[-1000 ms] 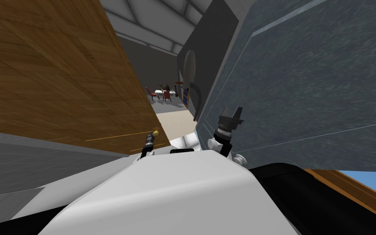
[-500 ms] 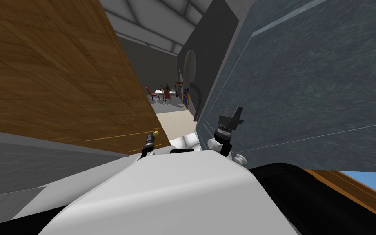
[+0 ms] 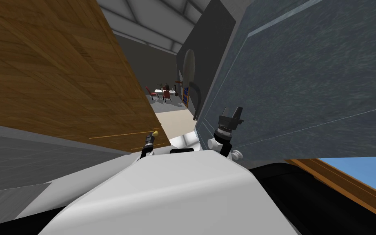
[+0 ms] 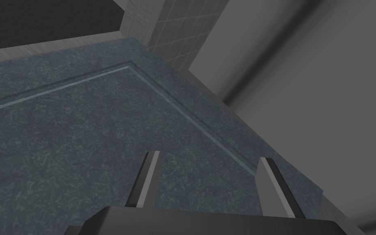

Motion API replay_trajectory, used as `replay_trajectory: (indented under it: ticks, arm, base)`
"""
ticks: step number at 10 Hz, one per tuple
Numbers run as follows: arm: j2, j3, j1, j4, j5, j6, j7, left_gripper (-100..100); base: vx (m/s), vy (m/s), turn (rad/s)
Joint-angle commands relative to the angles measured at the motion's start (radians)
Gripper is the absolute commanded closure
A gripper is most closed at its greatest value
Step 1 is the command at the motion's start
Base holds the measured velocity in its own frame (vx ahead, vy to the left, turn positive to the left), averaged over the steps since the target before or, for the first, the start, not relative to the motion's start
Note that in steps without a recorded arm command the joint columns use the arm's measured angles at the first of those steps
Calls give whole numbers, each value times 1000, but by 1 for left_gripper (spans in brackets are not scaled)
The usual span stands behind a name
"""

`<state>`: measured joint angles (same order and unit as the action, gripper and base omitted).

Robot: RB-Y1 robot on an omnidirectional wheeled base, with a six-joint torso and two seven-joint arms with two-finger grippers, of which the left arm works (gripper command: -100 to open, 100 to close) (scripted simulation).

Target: Pull the door open

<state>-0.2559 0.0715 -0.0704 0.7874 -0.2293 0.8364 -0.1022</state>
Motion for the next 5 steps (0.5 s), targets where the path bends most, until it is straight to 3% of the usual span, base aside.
replay_trajectory:
  ticks: [1,5]
  arm:
    - [17,-30,12,2,-5,5,-25,100]
    - [18,-55,13,8,-28,3,-68,100]
  base:
    - [-54,-4,-5]
    - [-41,8,1]
